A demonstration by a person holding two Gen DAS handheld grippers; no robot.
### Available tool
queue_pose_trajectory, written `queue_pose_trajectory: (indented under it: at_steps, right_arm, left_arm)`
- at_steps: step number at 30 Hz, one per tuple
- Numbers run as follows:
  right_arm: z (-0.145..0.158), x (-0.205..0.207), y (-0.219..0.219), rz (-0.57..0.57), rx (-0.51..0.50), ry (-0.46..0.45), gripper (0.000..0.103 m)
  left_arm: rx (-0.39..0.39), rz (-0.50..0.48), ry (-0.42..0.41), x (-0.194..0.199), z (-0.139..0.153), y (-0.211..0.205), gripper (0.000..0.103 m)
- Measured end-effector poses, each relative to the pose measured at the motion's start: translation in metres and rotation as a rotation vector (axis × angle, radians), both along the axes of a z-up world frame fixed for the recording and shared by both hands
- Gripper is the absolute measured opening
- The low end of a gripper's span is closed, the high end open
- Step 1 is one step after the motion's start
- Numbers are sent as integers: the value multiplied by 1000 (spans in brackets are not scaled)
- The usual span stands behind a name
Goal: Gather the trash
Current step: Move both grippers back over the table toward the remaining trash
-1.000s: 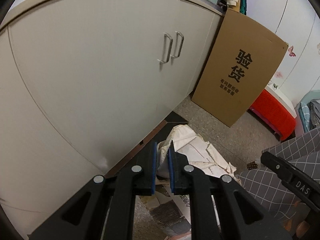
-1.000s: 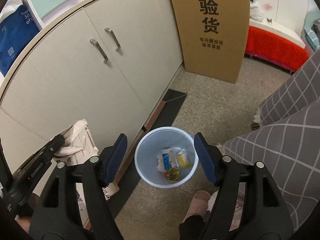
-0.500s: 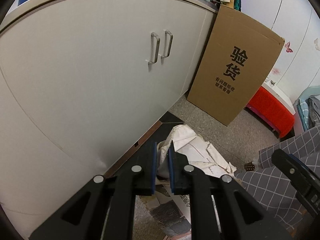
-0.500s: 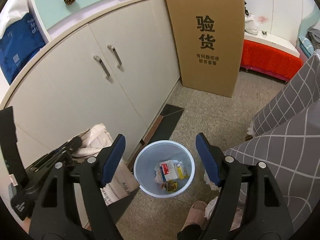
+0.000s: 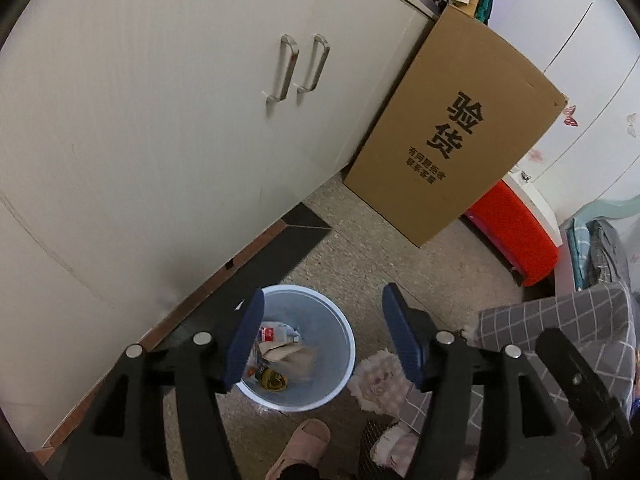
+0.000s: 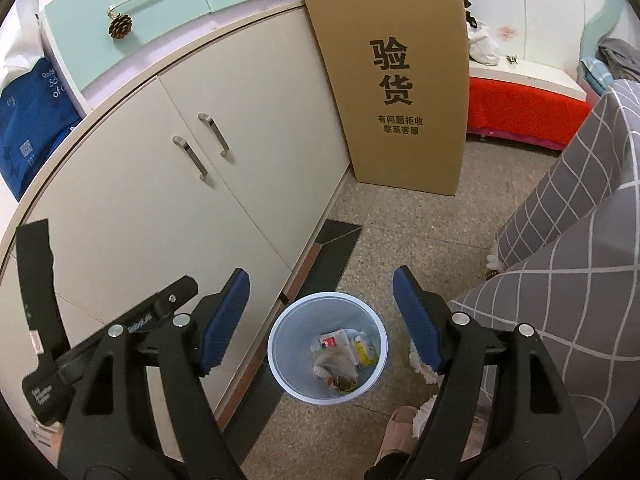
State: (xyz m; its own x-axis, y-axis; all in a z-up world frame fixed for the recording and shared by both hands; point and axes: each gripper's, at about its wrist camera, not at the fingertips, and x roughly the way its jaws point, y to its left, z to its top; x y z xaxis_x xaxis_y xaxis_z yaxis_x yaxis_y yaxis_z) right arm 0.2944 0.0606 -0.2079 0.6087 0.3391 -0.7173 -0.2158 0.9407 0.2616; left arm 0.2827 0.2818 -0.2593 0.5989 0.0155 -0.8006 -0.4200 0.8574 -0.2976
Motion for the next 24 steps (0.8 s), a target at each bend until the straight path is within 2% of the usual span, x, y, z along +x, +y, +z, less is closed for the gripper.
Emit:
queue_pose_trajectory:
  at_steps: [7,13,19,24]
  right_arm:
    - [24,-15,-11,-12,30,-29,73]
    - [67,-40,-40,-39,71,-85,75]
    - [105,-70,-93,-85,104,-130,76]
    - [128,-94,-154,-147,110,-152,76]
  left_arm:
    - [12,-20,-38,-22,25,-15,61]
    - [25,-56,-106,-44,68,-39,61]
    - [70,-156,-191,-68,121,-93,62]
    - [107,-285,-240,-84,154,-159,65]
